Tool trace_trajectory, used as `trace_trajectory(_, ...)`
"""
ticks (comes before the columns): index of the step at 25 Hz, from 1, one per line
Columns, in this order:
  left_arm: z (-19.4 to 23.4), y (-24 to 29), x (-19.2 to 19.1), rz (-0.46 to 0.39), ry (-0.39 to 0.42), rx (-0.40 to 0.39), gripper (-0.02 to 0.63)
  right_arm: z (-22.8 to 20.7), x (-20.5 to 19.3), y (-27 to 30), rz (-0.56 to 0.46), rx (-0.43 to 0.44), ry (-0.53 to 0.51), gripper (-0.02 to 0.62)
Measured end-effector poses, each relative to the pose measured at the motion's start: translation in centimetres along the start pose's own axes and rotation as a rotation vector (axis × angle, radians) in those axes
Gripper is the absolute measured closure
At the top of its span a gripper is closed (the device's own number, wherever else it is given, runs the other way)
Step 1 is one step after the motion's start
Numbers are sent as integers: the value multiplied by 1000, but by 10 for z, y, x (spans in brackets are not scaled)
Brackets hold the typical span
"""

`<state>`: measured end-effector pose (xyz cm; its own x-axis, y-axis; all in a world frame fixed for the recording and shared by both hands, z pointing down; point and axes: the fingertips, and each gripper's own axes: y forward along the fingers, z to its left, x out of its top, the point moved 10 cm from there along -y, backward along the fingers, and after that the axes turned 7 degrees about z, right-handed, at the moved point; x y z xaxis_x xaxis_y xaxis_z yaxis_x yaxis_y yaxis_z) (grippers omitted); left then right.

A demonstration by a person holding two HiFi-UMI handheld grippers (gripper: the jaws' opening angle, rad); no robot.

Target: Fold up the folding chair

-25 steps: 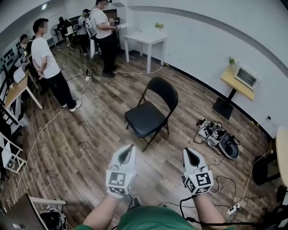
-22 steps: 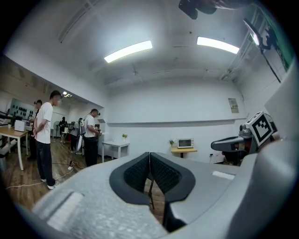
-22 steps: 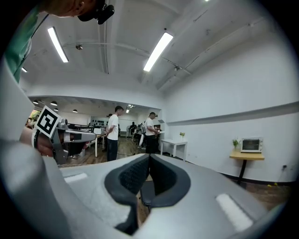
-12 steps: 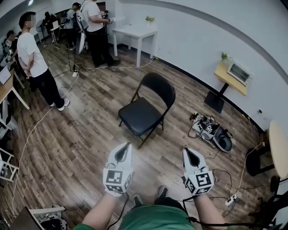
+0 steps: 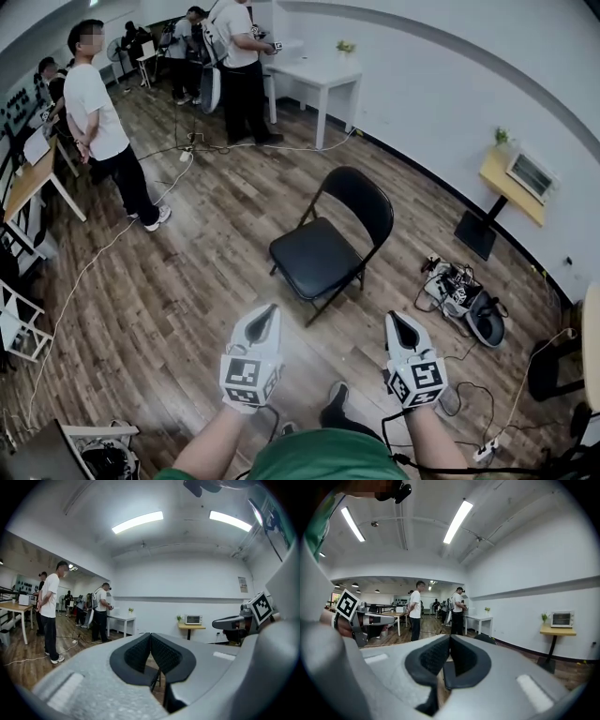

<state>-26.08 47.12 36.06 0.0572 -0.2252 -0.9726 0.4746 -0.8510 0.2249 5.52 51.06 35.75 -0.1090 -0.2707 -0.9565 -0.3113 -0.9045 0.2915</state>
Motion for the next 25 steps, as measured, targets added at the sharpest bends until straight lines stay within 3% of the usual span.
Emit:
trace_trajectory(13, -29, 110, 21, 67, -49, 127, 594, -134, 11, 96, 7, 141, 68, 592)
trace_trajectory(19, -30, 143, 23, 87, -57, 168, 594, -172, 15, 126, 21, 174, 65, 592)
trace_trajectory(25, -2, 175, 15, 121, -91, 199, 594, -198, 16, 162, 48, 166, 80, 592)
